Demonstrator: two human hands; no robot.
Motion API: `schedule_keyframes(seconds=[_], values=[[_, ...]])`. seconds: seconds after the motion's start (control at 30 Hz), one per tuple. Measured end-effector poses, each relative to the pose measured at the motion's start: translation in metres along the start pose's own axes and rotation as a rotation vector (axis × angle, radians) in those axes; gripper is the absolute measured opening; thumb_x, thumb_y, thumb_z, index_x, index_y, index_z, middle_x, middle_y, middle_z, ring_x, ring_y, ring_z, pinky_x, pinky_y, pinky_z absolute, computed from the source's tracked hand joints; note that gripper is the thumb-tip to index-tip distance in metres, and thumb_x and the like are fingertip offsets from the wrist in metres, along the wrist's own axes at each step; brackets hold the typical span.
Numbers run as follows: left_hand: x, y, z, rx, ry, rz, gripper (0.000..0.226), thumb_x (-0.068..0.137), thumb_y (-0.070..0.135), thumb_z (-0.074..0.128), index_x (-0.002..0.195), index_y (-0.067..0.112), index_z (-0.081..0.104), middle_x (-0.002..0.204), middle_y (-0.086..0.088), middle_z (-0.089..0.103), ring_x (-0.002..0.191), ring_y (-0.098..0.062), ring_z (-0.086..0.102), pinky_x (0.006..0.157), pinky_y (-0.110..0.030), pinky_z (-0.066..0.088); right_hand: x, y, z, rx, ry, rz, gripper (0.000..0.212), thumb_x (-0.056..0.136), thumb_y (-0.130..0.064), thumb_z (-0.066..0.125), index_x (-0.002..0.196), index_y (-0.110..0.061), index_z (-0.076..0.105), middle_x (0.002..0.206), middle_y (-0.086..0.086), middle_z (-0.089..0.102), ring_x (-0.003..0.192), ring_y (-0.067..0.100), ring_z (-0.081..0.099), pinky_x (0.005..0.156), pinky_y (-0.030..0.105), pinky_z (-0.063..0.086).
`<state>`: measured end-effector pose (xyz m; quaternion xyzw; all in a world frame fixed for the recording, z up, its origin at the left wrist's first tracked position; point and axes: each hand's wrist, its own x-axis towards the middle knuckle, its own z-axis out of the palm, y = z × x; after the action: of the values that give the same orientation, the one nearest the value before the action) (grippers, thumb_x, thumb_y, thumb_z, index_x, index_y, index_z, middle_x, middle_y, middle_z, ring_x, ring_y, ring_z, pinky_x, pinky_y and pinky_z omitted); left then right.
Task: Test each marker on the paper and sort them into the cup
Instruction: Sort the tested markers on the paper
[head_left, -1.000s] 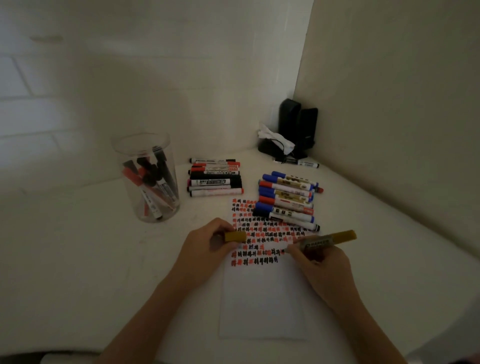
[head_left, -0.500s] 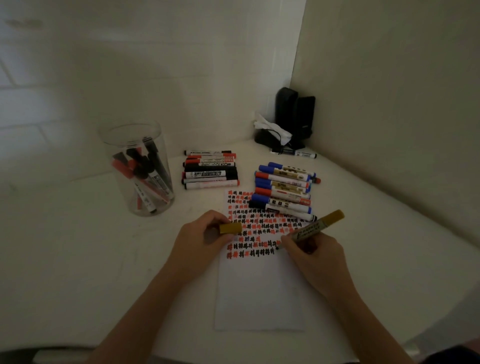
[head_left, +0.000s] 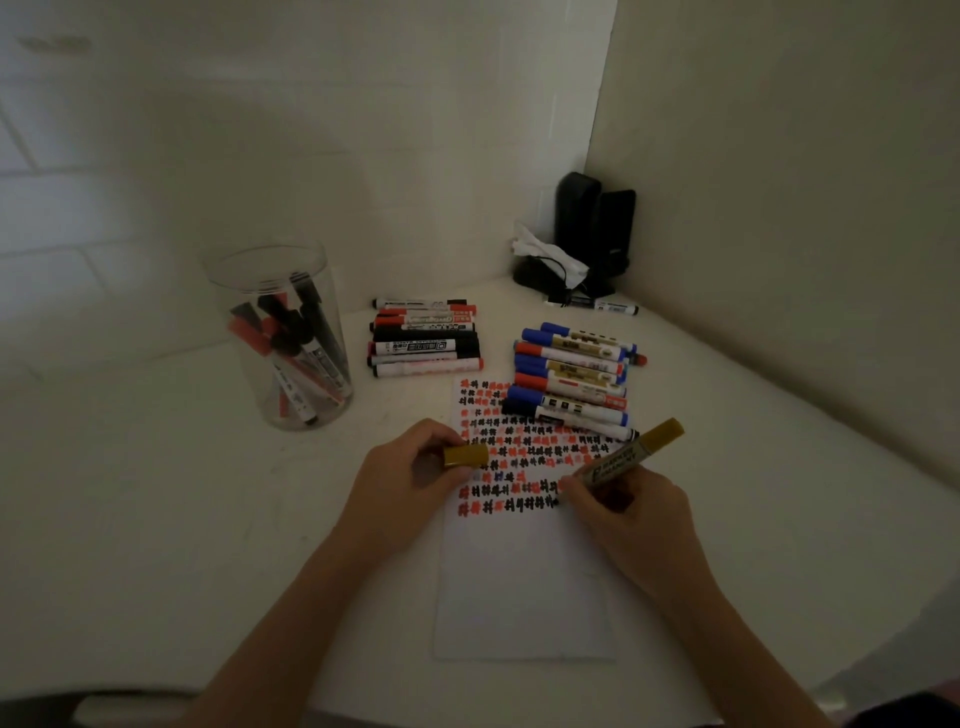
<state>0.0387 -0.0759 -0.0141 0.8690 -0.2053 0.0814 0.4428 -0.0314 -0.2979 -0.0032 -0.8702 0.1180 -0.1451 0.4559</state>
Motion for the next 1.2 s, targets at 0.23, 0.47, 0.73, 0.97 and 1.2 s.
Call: schedule_keyframes(seconds=[0.23, 0.47, 0.73, 0.97, 1.2], values=[[0.0, -0.001, 0.0, 0.008, -0.005, -0.002, 0.024, 0.081, 0.032, 0.072, 0.101, 0.027, 0.061, 0.098, 0.02, 0.061, 0.092, 0.012, 0.055, 0.078, 0.001, 0.038, 0.001, 0.001, -0.001, -0.03, 0.032, 0.005, 0.02, 0.08, -0.042, 0.071, 0.069, -0.031, 0.059, 0.069, -0.016, 0.063, 0.064, -0.005, 0.061, 0.053, 0.007, 0.046], [0.0, 0.0, 0.0, -0.011, -0.012, -0.005, 0.025, 0.081, 0.03, 0.072, 0.102, 0.024, 0.062, 0.099, 0.017, 0.062, 0.093, 0.01, 0.056, 0.079, 0.001, 0.039, 0.0, -0.001, 0.0, -0.022, 0.023, 0.016, 0.02, 0.081, -0.039, 0.071, 0.069, -0.029, 0.059, 0.066, -0.014, 0.061, 0.06, -0.006, 0.06, 0.05, 0.008, 0.045], [0.0, -0.001, -0.001, -0.041, -0.019, -0.018, 0.023, 0.083, 0.033, 0.07, 0.103, 0.027, 0.061, 0.098, 0.02, 0.062, 0.093, 0.012, 0.056, 0.078, 0.001, 0.039, -0.002, -0.003, -0.001, -0.005, 0.035, 0.03, 0.018, 0.081, -0.033, 0.072, 0.07, -0.028, 0.059, 0.065, -0.015, 0.059, 0.062, 0.007, 0.061, 0.06, 0.022, 0.053], [0.002, -0.001, -0.005, -0.086, -0.034, -0.04, 0.02, 0.089, 0.032, 0.062, 0.109, 0.033, 0.059, 0.101, 0.02, 0.058, 0.096, 0.011, 0.051, 0.078, -0.002, 0.038, 0.002, -0.013, -0.008, 0.191, 0.139, 0.128, 0.008, 0.086, -0.034, 0.066, 0.085, -0.027, 0.061, 0.079, -0.011, 0.066, 0.066, 0.003, 0.061, 0.049, 0.008, 0.044], [0.0, -0.004, -0.007, -0.172, -0.031, -0.028, 0.024, 0.09, 0.025, 0.062, 0.114, 0.027, 0.062, 0.109, 0.017, 0.062, 0.099, 0.01, 0.054, 0.084, -0.003, 0.04, 0.004, -0.042, 0.001, 0.457, -0.038, 0.206, 0.023, 0.089, -0.036, 0.06, 0.09, -0.015, 0.068, 0.074, 0.002, 0.069, 0.062, 0.009, 0.06, 0.058, 0.021, 0.05]])
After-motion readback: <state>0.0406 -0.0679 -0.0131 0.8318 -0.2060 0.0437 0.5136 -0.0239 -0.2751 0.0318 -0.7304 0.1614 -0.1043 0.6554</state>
